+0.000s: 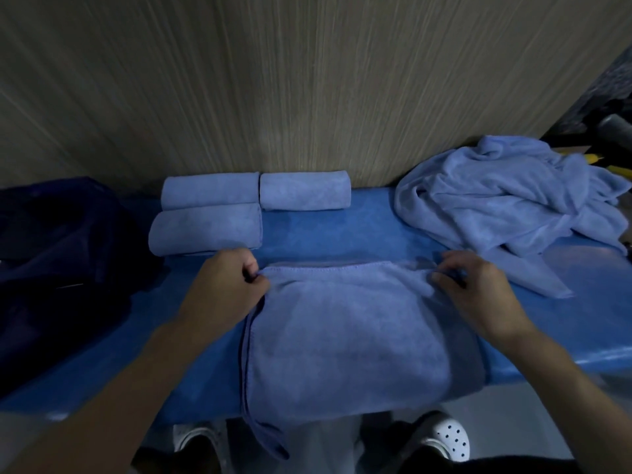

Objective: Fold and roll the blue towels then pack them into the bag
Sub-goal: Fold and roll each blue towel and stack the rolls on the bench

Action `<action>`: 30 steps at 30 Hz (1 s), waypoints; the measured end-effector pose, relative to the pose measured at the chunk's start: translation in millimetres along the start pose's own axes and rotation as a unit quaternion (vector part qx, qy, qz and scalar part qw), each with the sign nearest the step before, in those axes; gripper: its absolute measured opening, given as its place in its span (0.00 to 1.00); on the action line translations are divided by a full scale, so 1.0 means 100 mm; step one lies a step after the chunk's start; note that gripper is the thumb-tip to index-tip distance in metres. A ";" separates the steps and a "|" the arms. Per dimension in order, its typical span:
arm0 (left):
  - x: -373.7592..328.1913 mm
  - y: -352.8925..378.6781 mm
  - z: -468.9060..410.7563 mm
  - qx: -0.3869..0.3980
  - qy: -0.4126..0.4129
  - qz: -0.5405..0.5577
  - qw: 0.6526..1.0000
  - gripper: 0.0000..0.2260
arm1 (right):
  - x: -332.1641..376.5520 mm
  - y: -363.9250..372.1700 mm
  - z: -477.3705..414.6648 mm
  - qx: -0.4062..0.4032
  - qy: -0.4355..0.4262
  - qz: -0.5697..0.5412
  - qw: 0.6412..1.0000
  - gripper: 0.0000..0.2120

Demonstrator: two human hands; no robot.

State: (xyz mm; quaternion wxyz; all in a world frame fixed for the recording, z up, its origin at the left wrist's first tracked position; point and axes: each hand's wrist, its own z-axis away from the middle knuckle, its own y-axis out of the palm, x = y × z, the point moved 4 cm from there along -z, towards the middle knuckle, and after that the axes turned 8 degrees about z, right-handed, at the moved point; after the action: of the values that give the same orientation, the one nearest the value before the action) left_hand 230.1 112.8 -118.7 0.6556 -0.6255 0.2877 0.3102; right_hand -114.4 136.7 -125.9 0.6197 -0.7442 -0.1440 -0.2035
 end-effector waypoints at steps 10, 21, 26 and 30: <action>0.01 0.16 0.00 -0.020 0.054 0.040 0.998 0.07 | -0.02 0.10 -0.04 0.015 0.000 0.030 0.999 0.11; -0.07 0.21 -0.01 0.012 0.102 0.013 0.995 0.10 | 0.01 0.02 -0.01 0.023 0.031 -0.058 0.998 0.07; -0.10 0.22 0.00 0.024 0.106 0.017 0.994 0.10 | 0.01 -0.08 0.02 -0.012 0.042 -0.101 0.994 0.08; -0.11 0.21 0.00 0.023 0.091 0.038 0.995 0.12 | -0.04 -0.15 0.03 -0.037 0.074 -0.169 0.982 0.07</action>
State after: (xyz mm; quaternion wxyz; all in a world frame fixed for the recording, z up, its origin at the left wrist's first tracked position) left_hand 206.9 112.7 -123.6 0.6287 -0.6242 0.3772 0.2698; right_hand -124.3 142.9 -115.0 0.5572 -0.7146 -0.2140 -0.3649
